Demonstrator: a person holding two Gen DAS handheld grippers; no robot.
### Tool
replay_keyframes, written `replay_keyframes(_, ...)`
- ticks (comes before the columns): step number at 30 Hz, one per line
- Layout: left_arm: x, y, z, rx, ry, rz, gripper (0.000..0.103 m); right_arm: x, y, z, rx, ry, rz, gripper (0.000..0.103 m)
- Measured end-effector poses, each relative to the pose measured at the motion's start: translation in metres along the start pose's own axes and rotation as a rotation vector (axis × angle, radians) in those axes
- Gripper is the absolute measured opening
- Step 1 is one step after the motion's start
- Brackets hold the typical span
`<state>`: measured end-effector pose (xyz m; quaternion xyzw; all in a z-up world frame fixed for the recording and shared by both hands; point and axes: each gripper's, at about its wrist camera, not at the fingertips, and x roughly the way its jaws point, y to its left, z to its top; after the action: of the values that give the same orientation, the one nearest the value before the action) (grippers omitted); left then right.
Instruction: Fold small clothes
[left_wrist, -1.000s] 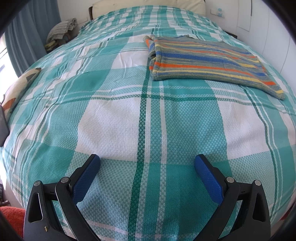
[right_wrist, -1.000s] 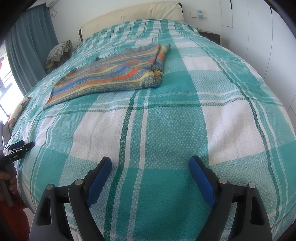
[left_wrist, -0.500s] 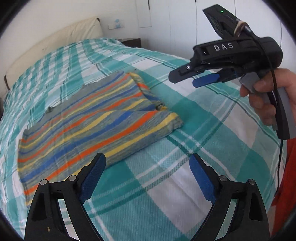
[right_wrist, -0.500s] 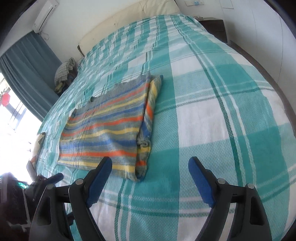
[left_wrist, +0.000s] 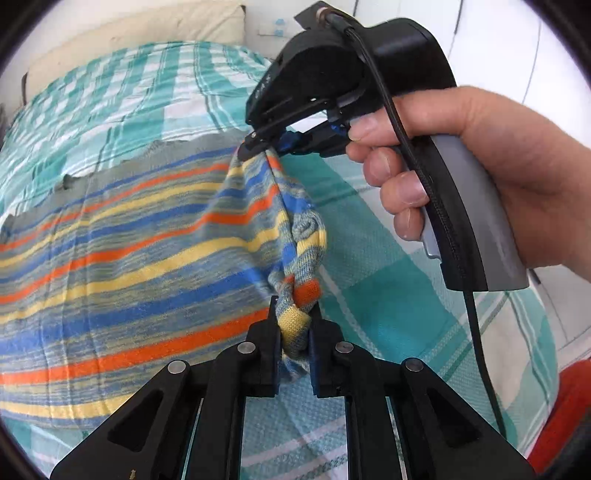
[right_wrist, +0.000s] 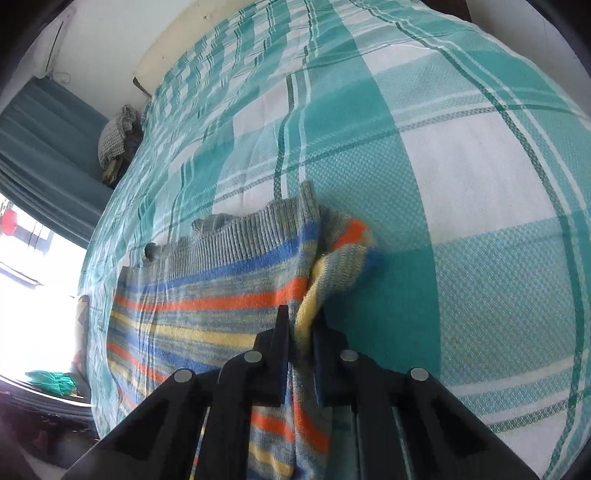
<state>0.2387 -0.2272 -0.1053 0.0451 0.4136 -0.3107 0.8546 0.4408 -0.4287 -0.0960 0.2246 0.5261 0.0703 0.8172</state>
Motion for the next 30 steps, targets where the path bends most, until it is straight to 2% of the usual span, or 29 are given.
replay_keyframes(1, -0.017, 0.016, 0.001, -0.064, -0.027, -0.016, 0.009, -0.005, 0.017, 0.004, -0.03, -0.022, 0.002, 0.011)
replay_keyframes(3, -0.051, 0.053, -0.002, -0.188, -0.077, -0.03, 0.009, -0.017, 0.059, 0.007, -0.101, -0.05, 0.064, 0.011)
replay_keyframes(5, -0.08, 0.091, -0.011, -0.299, -0.115, -0.018, 0.009, -0.02, 0.108, 0.008, -0.183, -0.053, 0.118, 0.011)
replay_keyframes(7, -0.101, 0.129, -0.024, -0.398, -0.132, 0.011, 0.009, -0.008, 0.157, 0.006, -0.245, -0.03, 0.153, 0.011)
replay_keyframes(9, -0.114, 0.163, -0.037, -0.468, -0.143, 0.074, 0.01, 0.013, 0.203, 0.003, -0.305, -0.003, 0.168, 0.011)
replay_keyframes(11, -0.115, 0.197, -0.049, -0.531, -0.111, 0.129, 0.014, 0.04, 0.242, -0.004, -0.339, 0.018, 0.177, 0.012)
replay_keyframes(12, -0.112, 0.212, -0.056, -0.562, -0.075, 0.16, 0.016, 0.054, 0.258, -0.009, -0.347, 0.034, 0.209, 0.019)
replay_keyframes(13, -0.107, 0.227, -0.065, -0.593, -0.03, 0.187, 0.023, 0.067, 0.27, -0.013, -0.352, 0.054, 0.239, 0.028)
replay_keyframes(14, -0.107, 0.238, -0.075, -0.619, 0.0, 0.196, 0.024, 0.077, 0.279, -0.018, -0.354, 0.067, 0.246, 0.052)
replay_keyframes(15, -0.113, 0.248, -0.086, -0.642, 0.001, 0.186, 0.024, 0.081, 0.283, -0.024, -0.343, 0.052, 0.229, 0.058)
replay_keyframes(16, -0.124, 0.251, -0.095, -0.656, -0.019, 0.184, 0.028, 0.08, 0.283, -0.027, -0.324, 0.036, 0.224, 0.058)
replay_keyframes(17, -0.134, 0.252, -0.102, -0.654, -0.041, 0.187, 0.039, 0.076, 0.28, -0.031, -0.304, 0.025, 0.234, 0.058)
replay_keyframes(19, -0.15, 0.247, -0.108, -0.615, -0.079, 0.206, 0.053, 0.06, 0.267, -0.042, -0.3, -0.008, 0.211, 0.058)
replay_keyframes(23, -0.164, 0.235, -0.119, -0.525, -0.084, 0.22, 0.069, 0.021, 0.25, -0.091, -0.464, -0.064, 0.07, 0.058)
replay_keyframes(25, -0.164, 0.235, -0.125, -0.507, -0.07, 0.254, 0.071, 0.018, 0.238, -0.13, -0.533, -0.033, 0.052, 0.058)
replay_keyframes(27, -0.163, 0.237, -0.133, -0.523, -0.051, 0.268, 0.071, 0.038, 0.225, -0.168, -0.552, 0.115, 0.046, 0.059)
replay_keyframes(28, -0.165, 0.239, -0.138, -0.528, -0.046, 0.276, 0.071, 0.044, 0.221, -0.184, -0.577, 0.149, 0.0, 0.059)
replay_keyframes(30, -0.175, 0.239, -0.146, -0.524, -0.061, 0.302, 0.072, 0.024, 0.227, -0.207, -0.655, 0.043, -0.064, 0.058)
